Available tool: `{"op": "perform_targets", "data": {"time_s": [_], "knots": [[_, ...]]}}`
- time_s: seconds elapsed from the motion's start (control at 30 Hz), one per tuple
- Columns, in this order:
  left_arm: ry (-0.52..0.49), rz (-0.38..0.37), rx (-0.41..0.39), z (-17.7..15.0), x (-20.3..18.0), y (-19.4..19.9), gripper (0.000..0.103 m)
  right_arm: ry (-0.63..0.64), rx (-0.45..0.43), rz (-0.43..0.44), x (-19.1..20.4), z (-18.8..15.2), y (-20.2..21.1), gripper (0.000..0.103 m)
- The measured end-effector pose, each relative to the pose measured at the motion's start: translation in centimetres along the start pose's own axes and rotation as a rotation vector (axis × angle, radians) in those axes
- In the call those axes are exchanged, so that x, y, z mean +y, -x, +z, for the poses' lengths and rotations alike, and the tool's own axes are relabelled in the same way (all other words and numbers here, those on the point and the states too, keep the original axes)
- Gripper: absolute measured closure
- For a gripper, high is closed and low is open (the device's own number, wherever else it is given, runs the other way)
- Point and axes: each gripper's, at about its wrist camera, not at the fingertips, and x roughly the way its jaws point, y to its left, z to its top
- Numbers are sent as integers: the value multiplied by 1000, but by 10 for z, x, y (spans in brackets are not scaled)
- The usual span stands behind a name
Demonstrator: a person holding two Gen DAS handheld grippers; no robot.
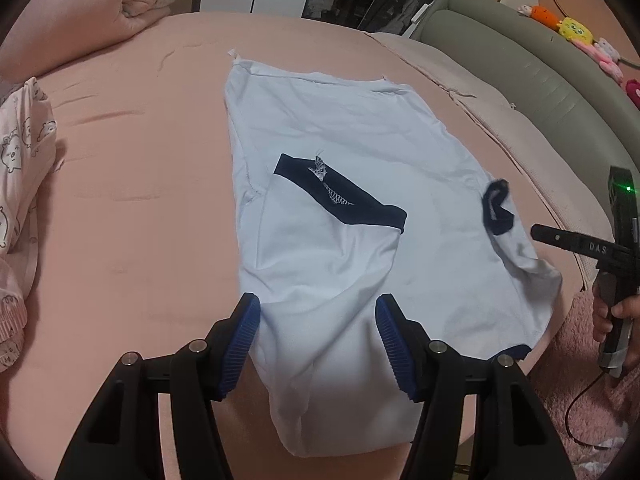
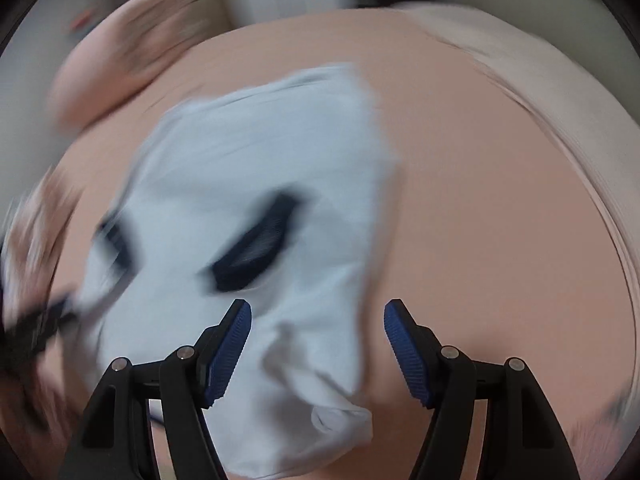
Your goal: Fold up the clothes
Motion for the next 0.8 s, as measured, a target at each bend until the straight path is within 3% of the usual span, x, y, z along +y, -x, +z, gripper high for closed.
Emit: {"op": "perform_targets", "data": {"time_s": [0.07, 0.53, 0.7, 0.77, 0.8], "knots": [[4, -11, 13, -1, -1, -3, 45, 24, 76, -26, -18, -9, -12, 34], [-50, 13, 31, 3, -14, 1, 45, 295, 291, 59, 24, 24, -68, 34], [-96, 21, 44, 21, -15, -4, 45, 251, 237, 131, 31, 58, -63, 34], [-91, -4, 75, 27, -12, -19, 45, 241, 247, 152, 34, 63, -61, 33], [-84, -13, 127, 26, -11, -32, 45, 246, 265, 147, 33, 56, -58, 33]]}}
